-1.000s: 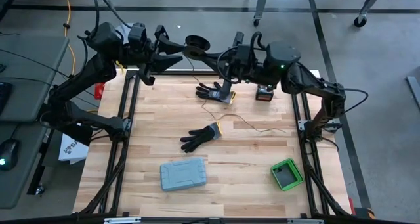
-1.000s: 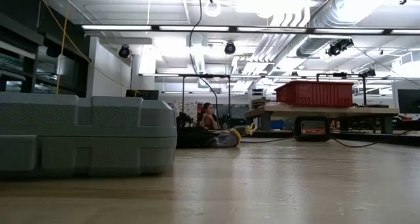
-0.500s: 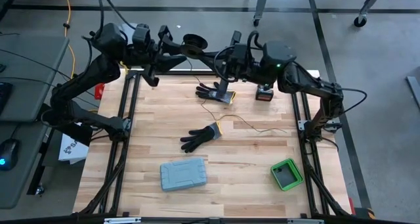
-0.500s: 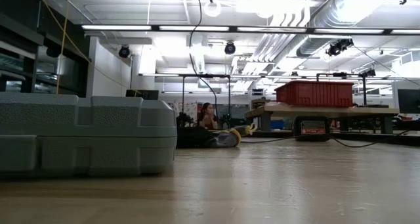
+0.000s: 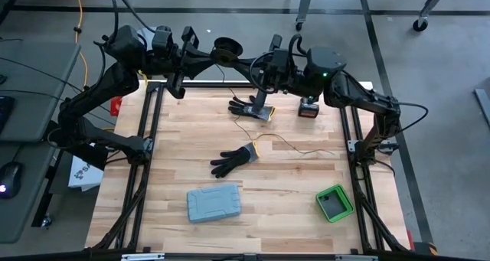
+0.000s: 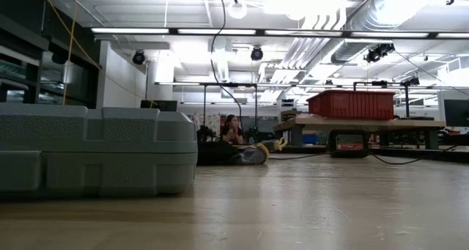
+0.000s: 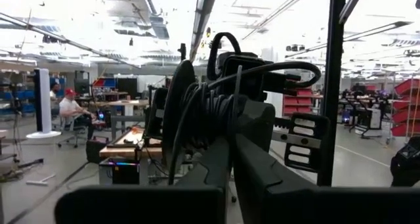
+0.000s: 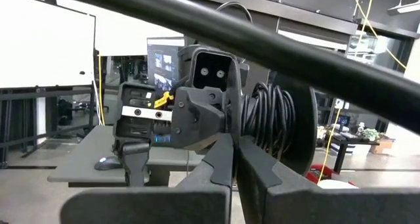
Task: Coil cords
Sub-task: Coil the black wire cable onto the black spool
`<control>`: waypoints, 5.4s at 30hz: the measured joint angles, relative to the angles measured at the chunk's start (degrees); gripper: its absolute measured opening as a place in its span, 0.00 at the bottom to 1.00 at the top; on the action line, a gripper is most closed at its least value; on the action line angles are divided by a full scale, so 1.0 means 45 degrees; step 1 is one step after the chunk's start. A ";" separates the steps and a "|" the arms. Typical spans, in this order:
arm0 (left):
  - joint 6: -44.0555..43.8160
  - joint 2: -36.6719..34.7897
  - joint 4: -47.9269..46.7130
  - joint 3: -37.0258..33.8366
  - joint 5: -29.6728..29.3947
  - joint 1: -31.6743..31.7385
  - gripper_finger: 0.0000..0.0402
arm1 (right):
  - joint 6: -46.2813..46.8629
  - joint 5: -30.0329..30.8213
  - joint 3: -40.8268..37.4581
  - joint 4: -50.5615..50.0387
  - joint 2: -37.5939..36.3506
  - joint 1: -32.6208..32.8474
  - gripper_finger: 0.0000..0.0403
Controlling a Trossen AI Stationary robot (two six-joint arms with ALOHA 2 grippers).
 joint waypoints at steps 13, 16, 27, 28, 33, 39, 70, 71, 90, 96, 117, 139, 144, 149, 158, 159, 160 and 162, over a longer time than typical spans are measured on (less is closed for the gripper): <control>-0.1282 -0.0416 -0.1256 0.0019 0.0391 0.1191 0.00 | 0.0785 0.2347 0.0024 -0.2537 -0.0432 -0.0049 0.31; -0.2094 -0.0294 -0.0885 -0.0013 0.0804 0.1242 0.00 | 0.0886 0.2993 -0.0002 -0.3955 -0.0339 -0.0052 0.44; -0.5019 -0.0260 0.1447 -0.0010 0.1636 0.0978 0.00 | 0.1600 0.0678 -0.0024 -0.2345 0.1269 -0.0636 0.53; -0.5040 -0.0276 0.1505 -0.0010 0.1624 0.0935 0.00 | 0.1451 0.0665 -0.0024 -0.2064 0.1385 -0.0631 0.53; -0.5387 -0.0268 0.1729 0.0000 0.1583 0.0869 0.00 | 0.1112 0.0853 -0.0024 -0.1651 0.1761 -0.0630 0.53; -0.5357 -0.0277 0.1841 -0.0005 0.1443 0.0816 0.00 | 0.1569 0.1271 -0.0024 -0.1365 0.1763 -0.0629 0.47; -0.4948 -0.0276 0.2007 -0.0002 0.0293 0.0870 0.00 | 0.2098 0.0996 -0.0024 -0.0488 0.2132 -0.0400 0.01; -0.4825 -0.0277 0.2031 -0.0005 0.0152 0.0945 0.00 | 0.2098 0.0806 -0.0024 -0.0656 0.2132 -0.0306 0.01; -0.4366 -0.0787 0.0310 -0.0015 0.0464 0.2742 0.00 | 0.2434 0.0561 -0.0015 -0.3610 0.0818 0.0422 0.00; -0.4360 -0.0811 0.0618 -0.0015 -0.0053 0.3076 0.00 | 0.2368 0.0501 -0.0010 -0.3168 0.0491 0.0461 0.00; -0.5928 -0.1310 -0.6013 0.0015 0.4374 0.2890 0.00 | 0.1321 0.0544 0.0005 -0.4766 -0.0595 0.0059 0.00; -1.2007 0.2018 0.3076 -0.0005 0.7632 0.0075 0.00 | 0.1290 -0.1423 0.0010 -0.2887 -0.0476 -0.0375 0.05; -1.3503 0.2361 0.5594 -0.0005 0.7659 -0.0111 0.00 | 0.1329 -0.1008 0.0015 -0.2865 -0.0481 -0.0374 0.25; -1.3808 0.2408 0.7585 -0.0005 0.6322 -0.0106 0.00 | 0.1329 -0.0570 0.0014 -0.2791 -0.0424 -0.0350 0.41; -1.4474 0.2395 0.9603 -0.0005 0.4556 -0.0019 0.00 | 0.1331 -0.0473 -0.0015 -0.2822 -0.0060 -0.0345 0.44; -1.4434 0.2395 0.9678 -0.0005 0.4436 -0.0019 0.00 | 0.1331 -0.0471 -0.0015 -0.2780 0.0021 -0.0345 0.44; -1.4372 0.2395 0.9746 -0.0005 0.4320 -0.0019 0.00 | 0.1336 -0.0468 -0.0015 -0.2827 0.0051 -0.0345 0.44; -1.4157 0.2399 0.9817 -0.0005 0.4079 -0.0019 0.00 | 0.1331 -0.0346 -0.0015 -0.2811 0.0205 -0.0345 0.44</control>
